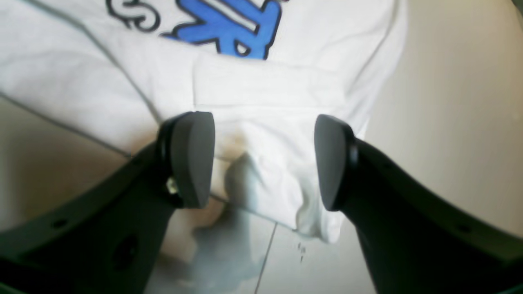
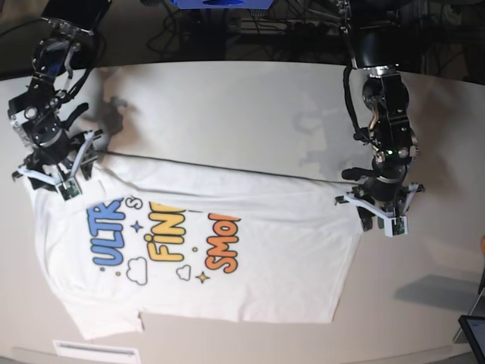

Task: Fold the T-shirt properly
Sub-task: 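Grasp the shoulder edge with both grippers and drag it to smooth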

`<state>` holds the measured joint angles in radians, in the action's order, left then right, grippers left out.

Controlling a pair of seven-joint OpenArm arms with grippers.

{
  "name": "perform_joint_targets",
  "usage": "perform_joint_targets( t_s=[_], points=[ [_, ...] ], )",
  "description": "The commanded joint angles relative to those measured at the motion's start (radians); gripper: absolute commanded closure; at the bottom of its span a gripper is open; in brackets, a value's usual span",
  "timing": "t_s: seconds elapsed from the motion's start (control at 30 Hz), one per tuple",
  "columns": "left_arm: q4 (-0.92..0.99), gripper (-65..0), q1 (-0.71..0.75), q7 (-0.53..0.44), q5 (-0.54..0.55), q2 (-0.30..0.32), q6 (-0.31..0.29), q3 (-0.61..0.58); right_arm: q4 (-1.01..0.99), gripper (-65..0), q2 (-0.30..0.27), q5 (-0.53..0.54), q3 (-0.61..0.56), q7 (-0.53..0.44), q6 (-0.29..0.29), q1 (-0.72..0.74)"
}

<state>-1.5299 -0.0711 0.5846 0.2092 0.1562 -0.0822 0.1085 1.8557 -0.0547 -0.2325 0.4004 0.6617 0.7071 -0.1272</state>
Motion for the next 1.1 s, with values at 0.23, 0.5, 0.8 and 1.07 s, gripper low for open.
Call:
perform_joint_targets(
  t_s=[0.23,0.5,0.8,1.07],
  points=[
    [0.085,-20.5,-0.006,-0.165,-0.009,0.023,-0.001,-0.005,-0.175,-26.4,0.019,0.011,0.099,-0.161,-0.009,0.039],
    [0.127,-20.5,0.0,-0.237,-0.009,0.075,-0.04,-0.103,-0.244,-26.6,0.019,0.011,0.16,-0.211,-0.009,0.051],
    [0.141,-20.5,-0.011,-0.249,-0.009,0.079,-0.04,-0.135,-0.236,-28.9,0.013,0.006,0.162,-0.216,-0.009,0.057],
    [0.24,-20.5,-0.031,-0.249,-0.009,0.079,-0.04,-0.14,-0.311,-32.1,-0.009,0.011,0.194,-0.216,-0.009,0.083]
  ],
)
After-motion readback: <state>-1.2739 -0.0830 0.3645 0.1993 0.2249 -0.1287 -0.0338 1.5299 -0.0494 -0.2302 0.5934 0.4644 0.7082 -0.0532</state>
